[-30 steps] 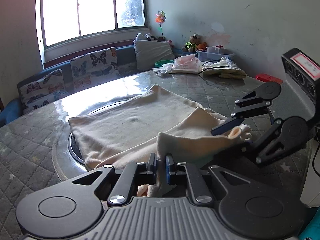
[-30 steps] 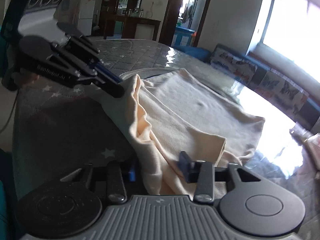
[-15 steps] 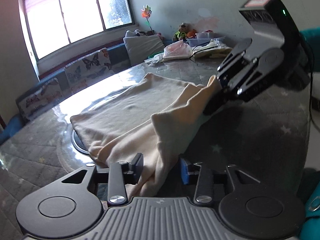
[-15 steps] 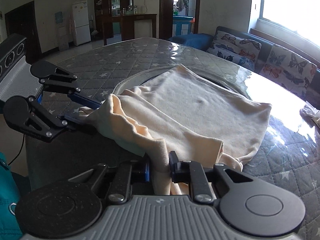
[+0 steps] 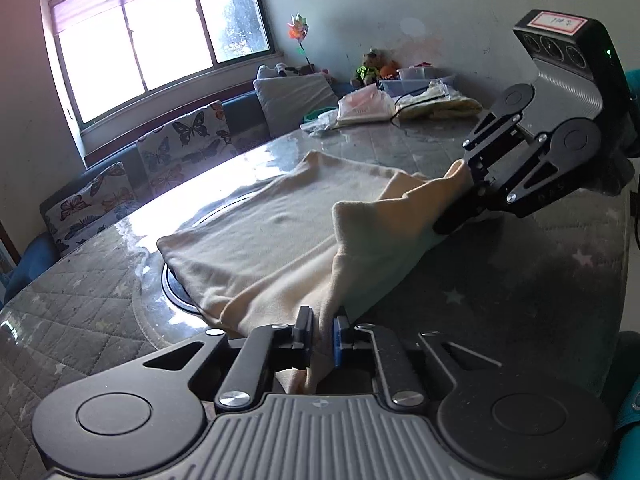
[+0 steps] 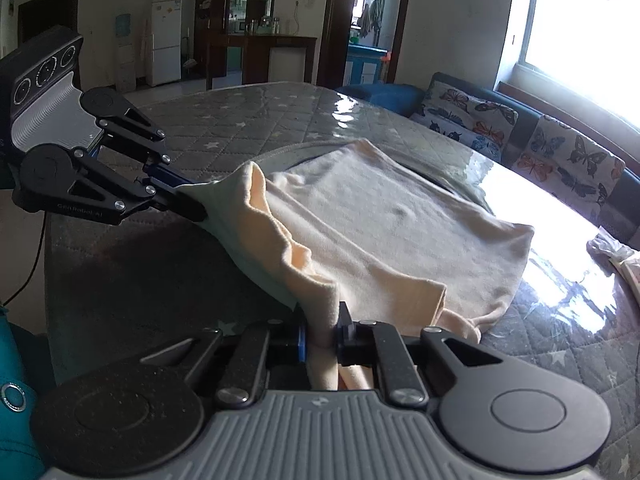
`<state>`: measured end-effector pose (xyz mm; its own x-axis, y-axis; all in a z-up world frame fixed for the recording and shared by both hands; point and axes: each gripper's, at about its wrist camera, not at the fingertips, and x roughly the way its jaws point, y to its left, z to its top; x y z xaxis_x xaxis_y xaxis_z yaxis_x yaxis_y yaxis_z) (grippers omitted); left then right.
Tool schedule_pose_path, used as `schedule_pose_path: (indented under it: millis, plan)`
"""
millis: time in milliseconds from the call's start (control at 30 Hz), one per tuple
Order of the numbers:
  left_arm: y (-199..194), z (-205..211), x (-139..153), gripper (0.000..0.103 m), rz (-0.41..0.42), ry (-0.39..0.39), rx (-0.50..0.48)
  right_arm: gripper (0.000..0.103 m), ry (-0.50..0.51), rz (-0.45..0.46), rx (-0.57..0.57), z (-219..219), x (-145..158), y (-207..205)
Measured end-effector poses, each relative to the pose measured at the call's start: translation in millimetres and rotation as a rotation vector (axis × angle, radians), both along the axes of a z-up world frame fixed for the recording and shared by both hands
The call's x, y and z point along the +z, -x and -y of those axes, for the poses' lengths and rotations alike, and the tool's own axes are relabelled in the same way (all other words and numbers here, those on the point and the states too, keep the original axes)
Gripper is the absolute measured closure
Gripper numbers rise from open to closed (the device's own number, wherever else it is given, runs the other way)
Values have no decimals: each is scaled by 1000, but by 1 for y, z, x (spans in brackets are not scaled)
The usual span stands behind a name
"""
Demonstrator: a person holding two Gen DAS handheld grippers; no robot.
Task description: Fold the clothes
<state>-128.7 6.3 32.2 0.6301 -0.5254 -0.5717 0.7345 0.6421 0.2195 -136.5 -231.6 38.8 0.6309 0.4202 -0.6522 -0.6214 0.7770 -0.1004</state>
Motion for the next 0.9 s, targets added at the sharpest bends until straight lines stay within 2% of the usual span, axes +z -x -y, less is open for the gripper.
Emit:
schedule_pose_path:
  millis: [200,467,567,700,900]
  plan:
    - [23,-10,16,92,-16,19,-31,92,2,14,37,0,17,21]
    - [79,-26,39,92,-93,29,-108,92,20,-67,116,-2,43,76]
    - [91,-27,41,92,-109,22,-125,92,28,-92,134,-2,50,84]
    - [88,-28,45,92,-88,29,-119,92,38,-97,149,-1,59,76]
    - [51,-26,55,92,-36,62,-78,92,25,-77,154,3,74,38]
